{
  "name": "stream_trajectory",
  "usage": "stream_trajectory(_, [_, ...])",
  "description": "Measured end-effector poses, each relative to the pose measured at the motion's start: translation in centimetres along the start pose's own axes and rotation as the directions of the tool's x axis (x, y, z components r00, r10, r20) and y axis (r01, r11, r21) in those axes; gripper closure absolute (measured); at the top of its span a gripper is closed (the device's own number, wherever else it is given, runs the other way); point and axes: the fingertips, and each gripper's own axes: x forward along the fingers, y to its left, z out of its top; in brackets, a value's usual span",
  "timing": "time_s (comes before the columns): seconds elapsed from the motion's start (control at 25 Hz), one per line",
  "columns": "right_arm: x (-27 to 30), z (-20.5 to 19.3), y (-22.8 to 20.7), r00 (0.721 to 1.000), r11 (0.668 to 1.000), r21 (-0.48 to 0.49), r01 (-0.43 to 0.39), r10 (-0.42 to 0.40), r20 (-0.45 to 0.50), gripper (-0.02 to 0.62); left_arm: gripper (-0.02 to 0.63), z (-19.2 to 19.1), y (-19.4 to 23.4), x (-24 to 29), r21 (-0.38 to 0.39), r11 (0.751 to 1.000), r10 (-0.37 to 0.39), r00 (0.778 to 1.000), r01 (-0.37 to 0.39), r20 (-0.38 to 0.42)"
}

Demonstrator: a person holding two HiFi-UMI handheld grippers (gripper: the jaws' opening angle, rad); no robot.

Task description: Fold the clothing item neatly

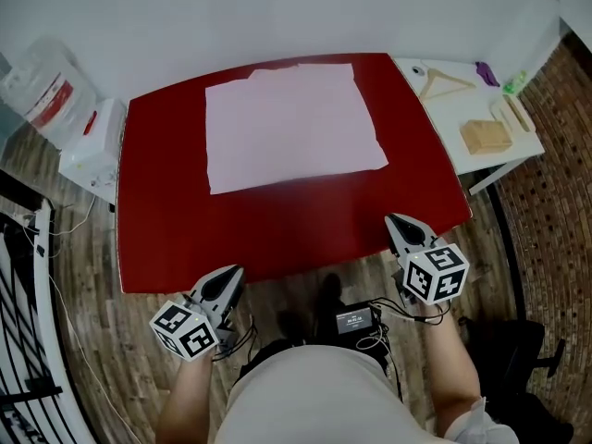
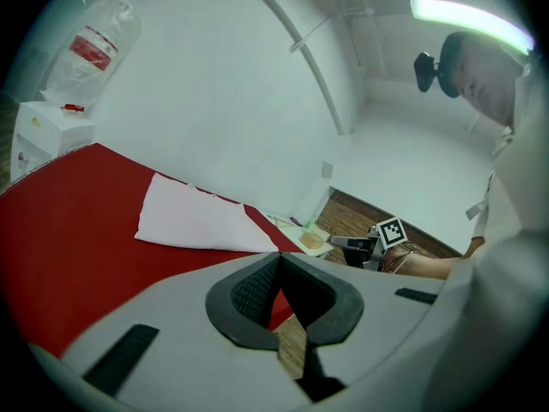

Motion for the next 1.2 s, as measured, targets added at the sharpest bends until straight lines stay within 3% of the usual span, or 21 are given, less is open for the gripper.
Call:
stream_trajectory(0.16, [-2.3, -1.0, 0.8, 1.000, 0.999, 0.034, 0.008, -0.009, 0.012, 0.581, 0.600, -0.9, -1.6, -0.9, 0.003, 0.999, -0.038, 0.999, 0.038, -0.011])
stream_trajectory(0.4, [-4.3, -2.1, 0.8, 1.000, 0.999, 0.044, -0.008, 0.007, 0.005, 0.581, 0.600, -1.5, -3.9, -1.6, 0.009, 0.999, -0.035, 0.999, 0.035, -0.001])
stream_trajectory(0.72, [-5.2, -1.0, 2.3, 0.994, 0.993, -0.016, -0.113, 0.113, 0.002, 0.581, 0.600, -1.1, -7.7, -2.3, 0.001, 1.000, 0.002, 0.998, -0.002, 0.055])
stream_trajectory(1.2, [-10.8, -4.3, 2.9, 0.962, 0.962, -0.033, -0.272, 0.272, -0.020, 0.581, 0.600, -6.4, -16.4, -2.8, -0.023, 0.997, 0.080, 0.994, -0.078, 0.080])
